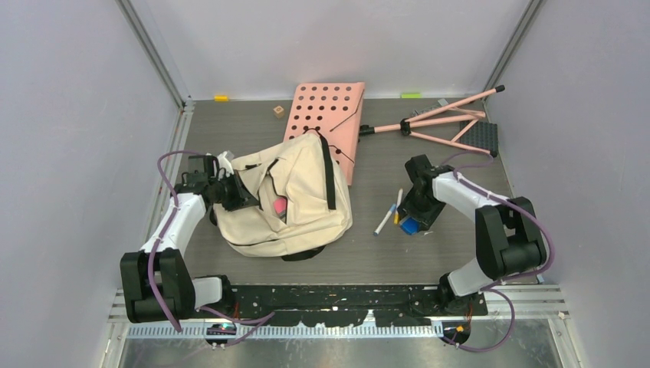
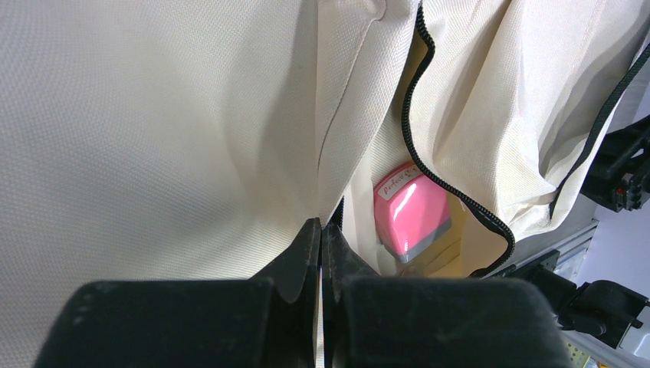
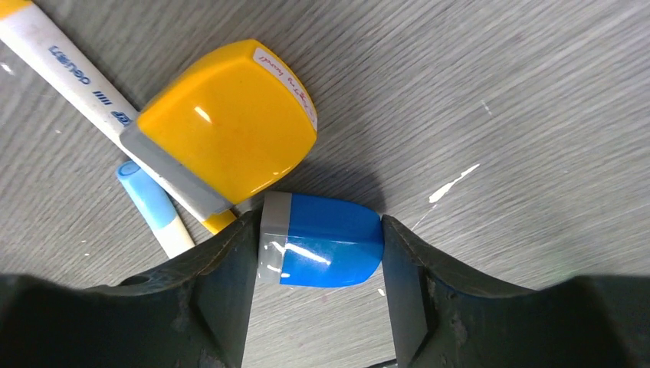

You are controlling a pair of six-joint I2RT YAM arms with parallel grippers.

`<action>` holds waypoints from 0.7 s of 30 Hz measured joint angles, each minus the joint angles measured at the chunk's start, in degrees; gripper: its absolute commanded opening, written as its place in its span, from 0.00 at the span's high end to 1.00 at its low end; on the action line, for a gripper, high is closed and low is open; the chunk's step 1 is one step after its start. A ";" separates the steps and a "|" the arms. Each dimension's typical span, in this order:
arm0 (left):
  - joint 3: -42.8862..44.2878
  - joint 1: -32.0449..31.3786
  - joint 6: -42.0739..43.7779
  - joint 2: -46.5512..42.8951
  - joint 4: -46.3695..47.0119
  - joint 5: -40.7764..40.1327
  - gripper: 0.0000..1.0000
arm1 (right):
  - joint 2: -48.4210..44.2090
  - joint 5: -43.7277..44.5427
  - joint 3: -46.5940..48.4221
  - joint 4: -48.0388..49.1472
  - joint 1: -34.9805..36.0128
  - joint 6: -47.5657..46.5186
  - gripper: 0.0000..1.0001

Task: Pack the student bag
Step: Pick up the stationery from the center of the board, then place the stationery in the student bag.

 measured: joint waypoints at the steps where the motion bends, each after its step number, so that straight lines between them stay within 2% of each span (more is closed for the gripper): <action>1: 0.00 0.00 0.00 0.00 0.00 0.00 1.00 | -1.09 0.59 -0.07 0.00 0.44 -0.07 0.59; 5: 0.00 0.00 0.02 0.00 0.04 0.02 1.00 | -7.26 3.65 1.53 -0.92 4.24 -0.28 0.63; 11: -0.11 0.00 0.02 0.00 0.20 0.09 1.00 | -7.19 7.26 16.02 -0.15 16.70 -3.19 0.65; 17: -0.17 0.00 0.02 -0.02 0.31 0.24 1.00 | 6.73 5.14 38.16 4.11 28.35 -9.51 0.65; 21: -0.17 0.00 0.02 -0.11 0.31 0.22 1.00 | 19.45 -1.51 53.94 6.43 34.88 -14.29 0.65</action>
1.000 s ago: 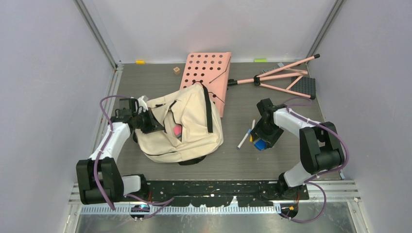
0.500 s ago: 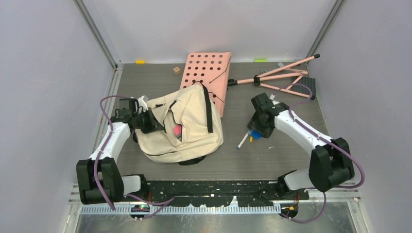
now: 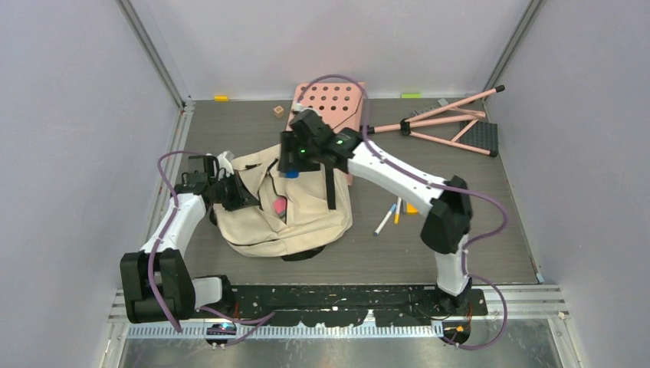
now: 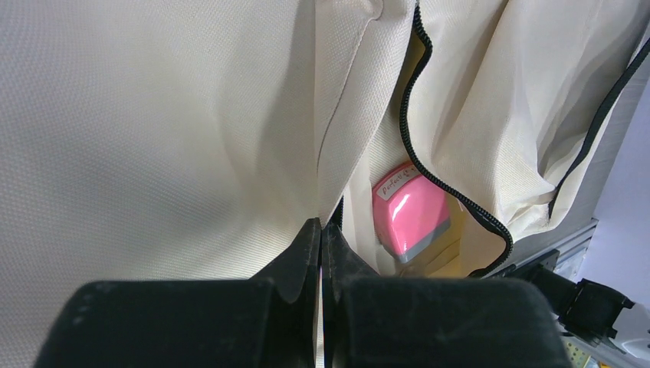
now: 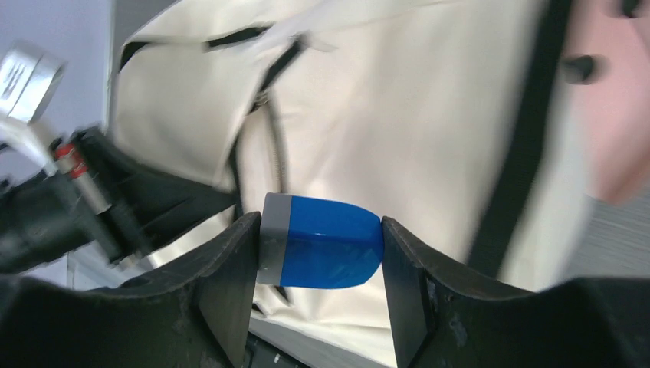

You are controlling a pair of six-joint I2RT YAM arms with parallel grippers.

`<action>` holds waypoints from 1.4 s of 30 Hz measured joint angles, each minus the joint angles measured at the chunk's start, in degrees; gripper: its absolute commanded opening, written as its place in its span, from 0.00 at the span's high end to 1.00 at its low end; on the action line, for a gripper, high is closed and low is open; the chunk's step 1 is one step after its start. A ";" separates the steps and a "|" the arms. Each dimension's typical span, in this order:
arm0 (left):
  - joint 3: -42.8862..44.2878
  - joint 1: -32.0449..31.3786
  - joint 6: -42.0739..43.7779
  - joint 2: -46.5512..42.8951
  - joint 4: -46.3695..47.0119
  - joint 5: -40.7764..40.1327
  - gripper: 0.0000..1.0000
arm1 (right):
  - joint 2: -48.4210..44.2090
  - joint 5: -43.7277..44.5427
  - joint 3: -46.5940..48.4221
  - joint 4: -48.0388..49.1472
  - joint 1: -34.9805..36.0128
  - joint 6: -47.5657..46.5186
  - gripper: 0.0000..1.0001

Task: Pack the student bag
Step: Place the stationery in the student bag.

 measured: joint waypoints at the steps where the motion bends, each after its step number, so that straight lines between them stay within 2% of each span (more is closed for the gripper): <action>1: 0.00 0.00 0.00 -0.02 0.00 0.00 1.00 | 3.06 -2.38 3.82 -0.09 1.31 -1.33 0.65; 8: -0.02 0.02 0.00 -0.02 0.11 0.17 1.00 | 19.39 -18.01 24.37 -2.78 6.34 -7.89 0.64; 14: -0.50 0.15 0.20 -0.07 0.20 -0.13 1.00 | 25.79 -22.73 33.09 -8.20 5.99 -9.94 0.64; 25: -0.50 0.15 0.17 -0.17 0.35 0.00 1.00 | 30.49 -22.71 32.76 -17.11 5.57 -13.33 0.67; 33: -0.57 0.17 0.20 -0.31 0.28 -0.26 1.00 | 30.53 -20.44 29.92 -13.09 5.64 -14.01 0.68; 42: -0.68 0.24 0.17 -0.39 0.48 -0.22 1.00 | 32.00 -10.56 29.86 -8.92 5.77 -16.59 0.69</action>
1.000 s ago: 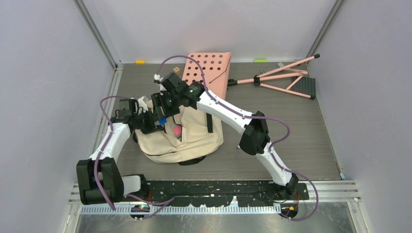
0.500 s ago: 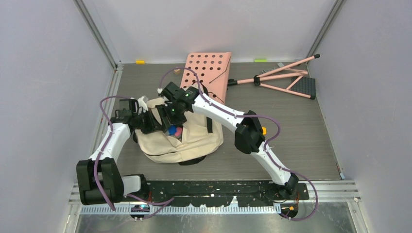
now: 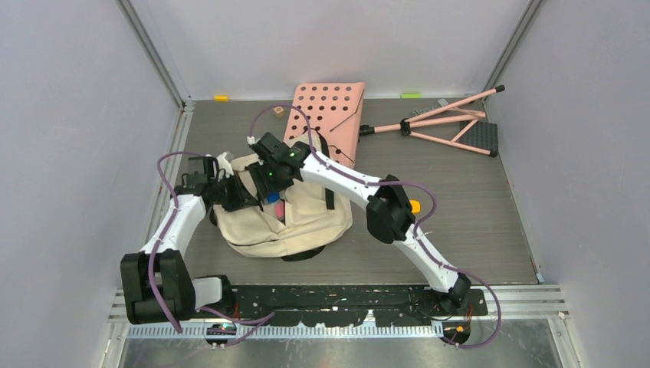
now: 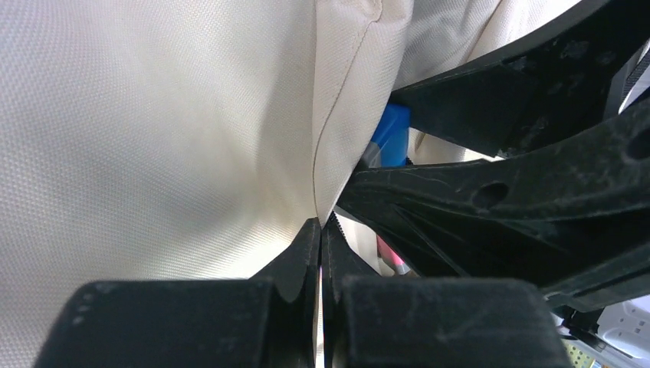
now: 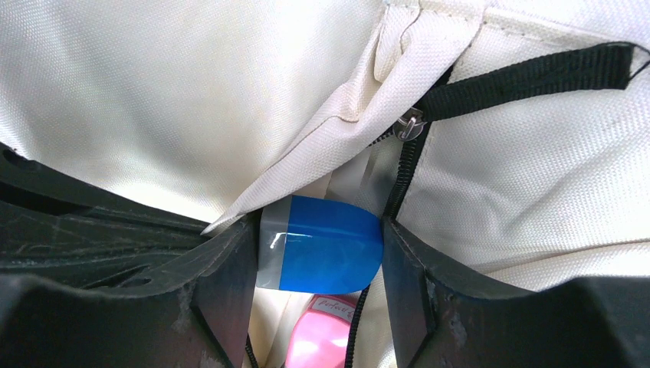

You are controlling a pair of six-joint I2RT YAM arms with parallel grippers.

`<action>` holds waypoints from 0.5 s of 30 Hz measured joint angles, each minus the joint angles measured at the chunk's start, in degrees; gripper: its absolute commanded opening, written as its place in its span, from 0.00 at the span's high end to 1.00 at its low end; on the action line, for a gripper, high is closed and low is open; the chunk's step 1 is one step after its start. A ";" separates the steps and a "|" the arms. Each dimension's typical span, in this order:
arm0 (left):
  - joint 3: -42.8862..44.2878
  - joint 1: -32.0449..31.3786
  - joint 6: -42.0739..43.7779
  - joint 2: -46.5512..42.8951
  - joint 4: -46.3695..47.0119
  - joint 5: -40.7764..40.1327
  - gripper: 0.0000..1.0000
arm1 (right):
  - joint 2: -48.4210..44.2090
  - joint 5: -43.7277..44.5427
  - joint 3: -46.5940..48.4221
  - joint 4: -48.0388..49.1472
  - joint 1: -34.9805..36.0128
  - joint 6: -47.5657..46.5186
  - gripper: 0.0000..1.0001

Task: Pack the student bag
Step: Place the stationery in the student bag.

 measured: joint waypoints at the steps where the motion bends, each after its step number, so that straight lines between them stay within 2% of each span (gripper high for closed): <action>1: 0.00 -0.02 0.02 0.00 0.09 -0.07 1.00 | 0.28 0.76 0.07 0.15 0.00 -0.17 0.70; 8: -0.07 -0.02 0.00 0.00 0.20 -0.07 1.00 | 0.24 10.69 0.04 -0.22 2.08 -3.08 0.70; 15: -0.07 -0.09 0.00 -0.02 0.37 0.02 1.00 | -3.32 24.94 -6.95 2.47 4.00 -4.76 0.70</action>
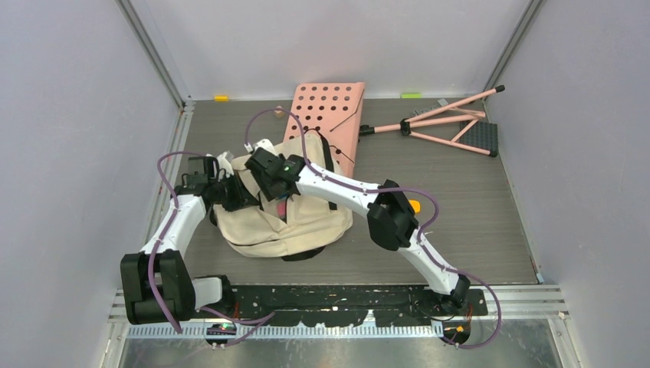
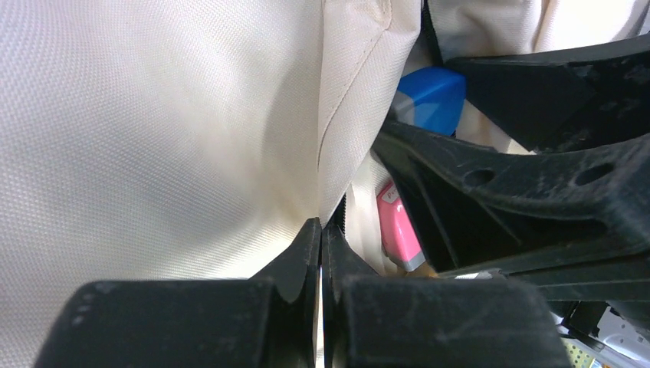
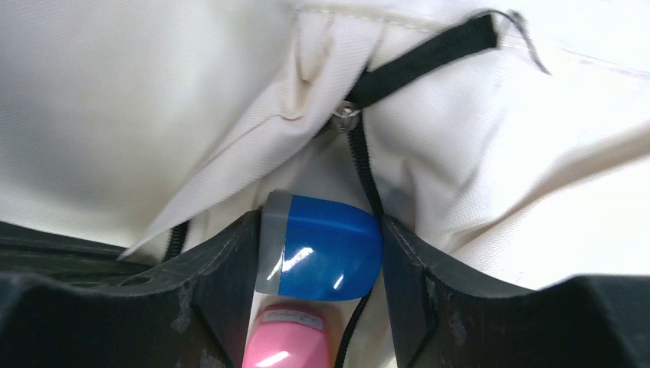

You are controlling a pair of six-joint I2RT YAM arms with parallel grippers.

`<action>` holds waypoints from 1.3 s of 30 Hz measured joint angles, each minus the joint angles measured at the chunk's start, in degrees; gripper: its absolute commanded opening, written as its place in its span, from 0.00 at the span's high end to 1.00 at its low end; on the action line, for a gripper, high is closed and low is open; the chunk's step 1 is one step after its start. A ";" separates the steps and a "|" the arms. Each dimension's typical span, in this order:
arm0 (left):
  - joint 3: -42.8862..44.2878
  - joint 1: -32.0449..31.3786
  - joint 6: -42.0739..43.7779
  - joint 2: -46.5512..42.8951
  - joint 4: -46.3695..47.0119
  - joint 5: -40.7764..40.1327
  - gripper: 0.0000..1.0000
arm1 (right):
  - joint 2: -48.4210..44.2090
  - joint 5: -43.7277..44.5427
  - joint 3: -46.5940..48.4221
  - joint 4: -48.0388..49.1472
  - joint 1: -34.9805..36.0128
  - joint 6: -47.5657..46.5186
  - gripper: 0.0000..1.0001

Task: Pack the student bag
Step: Place the stationery in the student bag.

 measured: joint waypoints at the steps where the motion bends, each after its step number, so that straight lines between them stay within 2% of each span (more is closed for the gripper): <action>1: 0.00 0.00 0.00 0.00 0.00 0.02 1.00 | -0.39 0.94 -0.55 0.20 0.04 -0.02 0.68; 2: 0.00 -0.02 0.00 -0.02 0.00 0.11 1.00 | -0.72 1.70 -1.01 0.33 0.07 -0.02 0.66; 4: 0.00 -0.04 -0.02 -0.02 0.02 0.42 1.00 | -0.92 2.27 -1.27 0.26 0.11 -0.04 0.53; 5: 0.00 -0.07 -0.02 0.00 0.02 0.46 1.00 | -0.94 2.16 -1.27 0.28 0.11 -0.09 0.43; 7: 0.00 -0.07 0.00 0.00 0.00 0.59 1.00 | -0.94 1.11 -1.07 0.20 0.04 -0.48 0.31; 11: 0.00 -0.07 0.00 -0.02 -0.02 0.68 1.00 | -0.92 -3.58 0.55 -1.75 -0.57 -1.22 0.23; 19: 0.00 -0.04 0.00 -0.22 -0.07 0.85 1.00 | -3.17 -6.80 0.44 -5.55 -0.24 -3.82 0.21; 24: 0.00 -0.04 0.00 -0.22 -0.07 0.92 1.00 | -7.26 -4.26 -1.86 -8.00 1.42 -5.05 0.23; 28: 0.00 -0.04 0.00 -0.22 -0.07 1.05 1.00 | -9.42 -2.08 -3.48 -9.33 2.71 -5.20 0.29; 33: 0.00 -0.04 0.00 -0.22 -0.04 1.07 1.00 | -9.70 -2.86 -5.99 -10.27 3.58 -5.18 0.33; 36: 0.00 -0.04 0.00 -0.22 -0.04 1.09 1.00 | -9.49 -3.93 -6.16 -11.41 3.93 -5.49 0.43; 38: 0.00 -0.04 0.00 -0.24 -0.04 1.09 1.00 | -9.25 -4.07 -5.70 -12.22 4.09 -5.81 0.60; 39: 0.00 -0.04 0.00 -0.24 -0.04 1.09 1.00 | -9.03 -3.96 -5.42 -12.52 4.15 -6.25 0.72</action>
